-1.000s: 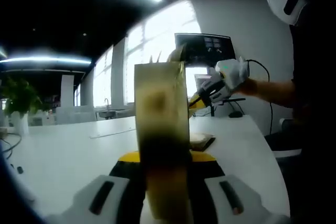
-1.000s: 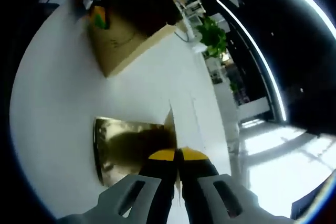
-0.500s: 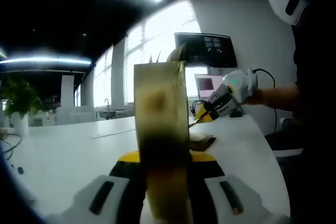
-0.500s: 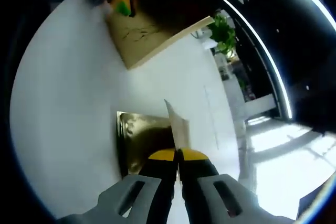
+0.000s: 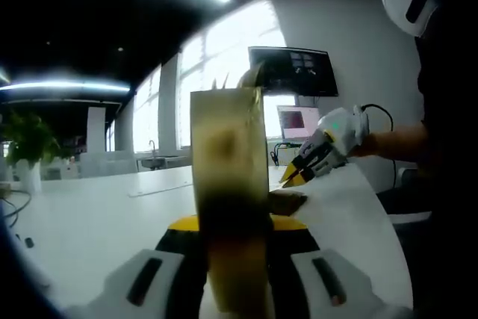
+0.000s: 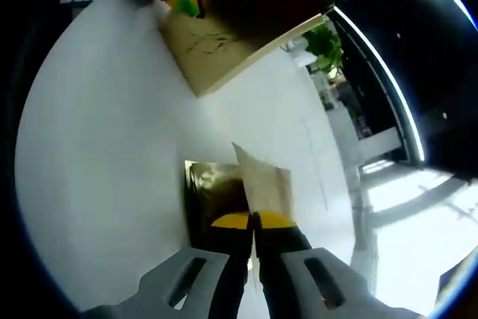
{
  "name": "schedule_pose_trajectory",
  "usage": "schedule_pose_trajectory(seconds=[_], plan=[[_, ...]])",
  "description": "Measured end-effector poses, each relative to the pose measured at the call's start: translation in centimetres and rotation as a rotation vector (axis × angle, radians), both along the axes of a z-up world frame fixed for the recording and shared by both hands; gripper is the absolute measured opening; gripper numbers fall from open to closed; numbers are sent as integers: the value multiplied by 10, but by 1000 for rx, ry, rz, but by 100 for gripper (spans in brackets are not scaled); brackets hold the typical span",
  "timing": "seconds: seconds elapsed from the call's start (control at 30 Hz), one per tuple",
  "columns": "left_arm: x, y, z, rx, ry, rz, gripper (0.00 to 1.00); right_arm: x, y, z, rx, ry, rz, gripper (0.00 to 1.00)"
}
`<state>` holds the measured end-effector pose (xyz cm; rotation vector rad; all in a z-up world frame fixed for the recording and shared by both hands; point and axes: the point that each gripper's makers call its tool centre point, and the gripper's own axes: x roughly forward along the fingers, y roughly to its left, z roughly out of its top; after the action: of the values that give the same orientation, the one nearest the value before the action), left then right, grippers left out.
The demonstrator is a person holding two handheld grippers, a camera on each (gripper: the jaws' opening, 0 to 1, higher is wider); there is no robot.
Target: Extract single mask from mask box in order stack masks on table
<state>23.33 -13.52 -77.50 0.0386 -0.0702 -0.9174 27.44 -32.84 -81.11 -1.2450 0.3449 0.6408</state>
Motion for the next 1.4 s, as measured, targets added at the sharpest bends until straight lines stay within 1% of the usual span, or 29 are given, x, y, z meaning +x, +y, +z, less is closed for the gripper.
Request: schedule_pose_trajectory(seconds=[0.17, 0.2, 0.33, 0.37, 0.43, 0.5, 0.9, 1.23, 1.27, 1.3, 1.33, 1.4], plan=[[0, 0, 0, 1, 1, -1, 33, -2, -1, -3, -1, 17, 5, 0], [0, 0, 0, 1, 1, -1, 33, -2, -2, -5, -12, 18, 4, 0], [0, 0, 0, 1, 1, -1, 33, -5, -5, -9, -28, 21, -1, 4], [0, 0, 0, 1, 0, -1, 33, -6, -5, -10, -24, 27, 0, 6], [0, 0, 0, 1, 1, -1, 33, -8, -4, -11, -7, 37, -4, 11], [0, 0, 0, 1, 0, -2, 33, -10, -5, -11, -3, 39, -6, 11], [0, 0, 0, 3, 0, -1, 33, -22, -9, -6, 81, 65, -14, 14], [0, -1, 0, 4, -1, 0, 33, -27, -5, 1, 139, 69, -13, 16], [0, -1, 0, 4, -1, 1, 33, -28, -4, 2, 148, 70, -11, 16], [0, -1, 0, 4, -1, 1, 33, -29, -1, 4, 176, 78, -7, 16], [0, -1, 0, 4, -1, 1, 33, -31, 2, 4, 210, 93, -2, 16], [0, 0, 0, 4, -1, 1, 33, -34, 10, 11, 298, 103, 7, 17]])
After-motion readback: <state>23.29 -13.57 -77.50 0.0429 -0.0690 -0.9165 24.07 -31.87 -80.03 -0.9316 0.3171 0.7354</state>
